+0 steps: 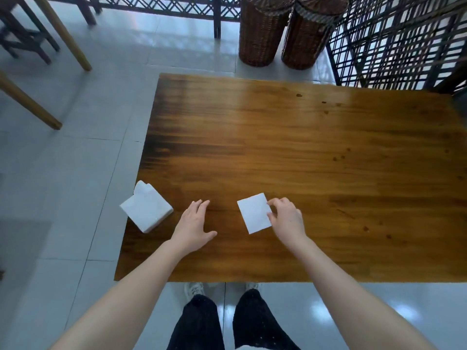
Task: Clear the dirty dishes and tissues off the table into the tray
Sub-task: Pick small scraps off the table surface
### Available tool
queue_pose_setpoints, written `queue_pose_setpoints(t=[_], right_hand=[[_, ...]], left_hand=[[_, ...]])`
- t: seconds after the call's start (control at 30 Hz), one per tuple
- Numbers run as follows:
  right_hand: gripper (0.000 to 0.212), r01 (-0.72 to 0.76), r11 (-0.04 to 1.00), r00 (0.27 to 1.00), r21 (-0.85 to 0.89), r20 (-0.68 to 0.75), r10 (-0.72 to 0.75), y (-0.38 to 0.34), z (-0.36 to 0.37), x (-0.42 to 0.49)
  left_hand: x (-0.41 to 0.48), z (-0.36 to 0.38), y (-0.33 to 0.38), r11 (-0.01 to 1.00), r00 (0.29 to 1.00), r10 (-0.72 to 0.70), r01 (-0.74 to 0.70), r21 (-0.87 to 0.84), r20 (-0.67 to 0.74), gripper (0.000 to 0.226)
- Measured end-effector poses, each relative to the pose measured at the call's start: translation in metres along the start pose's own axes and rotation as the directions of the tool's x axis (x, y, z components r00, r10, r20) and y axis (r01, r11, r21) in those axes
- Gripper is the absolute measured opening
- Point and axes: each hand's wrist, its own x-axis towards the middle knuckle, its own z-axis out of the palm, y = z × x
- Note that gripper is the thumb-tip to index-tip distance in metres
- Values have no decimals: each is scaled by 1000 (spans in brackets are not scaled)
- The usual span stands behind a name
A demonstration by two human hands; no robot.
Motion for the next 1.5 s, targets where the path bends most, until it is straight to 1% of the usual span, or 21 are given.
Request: queue_pose_setpoints(t=[0.07,0.1,0.17,0.2,0.3,0.4,0.53,0.73,0.87,0.93,1.0,1.07,1.17,1.27,1.37,1.5], right_hand=[[28,85,996,996,6,36,-85,0,5,4],[28,142,990,987,5,76,-142,0,8,6],[32,253,967,953,-12,176,-247,-2,15,10],[34,287,958,937,-17,211,-277,-3,18,12],[41,347,938,915,-11,225,-335,-4,27,14],[42,409,912,894,-34,214,-393,-3,33,12],[37,432,901,889,-35,184,-419,1,34,8],[21,457,889,874,20,173,-453,9,36,1],[20,473,879,861,53,181,-474,19,34,-5],[15,459,886,866,61,193,-462,25,33,-7],[14,424,903,882,76,191,-430,31,31,-9],[11,345,932,918,113,164,-360,39,29,-9],[11,179,963,974,201,99,-202,59,20,-8],[14,32,965,997,261,57,-49,85,9,-6],[17,-127,932,991,341,-3,136,117,-4,-3],[21,-276,882,942,383,-74,327,152,-18,-6]], left_hand=[[1,3,9,1000,1000,0,0,13,-2,92],[1,4,13,1000,1000,5,-5,16,3,92],[1,6,19,1000,1000,14,-14,22,14,91],[0,7,22,1000,1000,15,-16,22,19,90],[-4,9,28,1000,999,-16,16,7,28,88],[-7,11,32,999,999,-37,37,0,31,86],[-8,14,33,998,998,-55,56,-9,25,86],[-3,16,40,999,999,-38,38,-10,19,85],[4,19,49,1000,999,-9,9,-7,35,85],[8,21,55,1000,999,8,-8,-4,47,85],[13,23,61,1000,998,27,-27,4,58,85],[17,25,67,999,996,44,-45,13,78,85],[23,29,72,997,991,69,-72,31,111,89],[27,32,76,991,985,96,-108,77,144,95],[29,33,79,983,980,117,-137,120,161,100],[31,34,79,968,972,138,-173,182,188,104]])
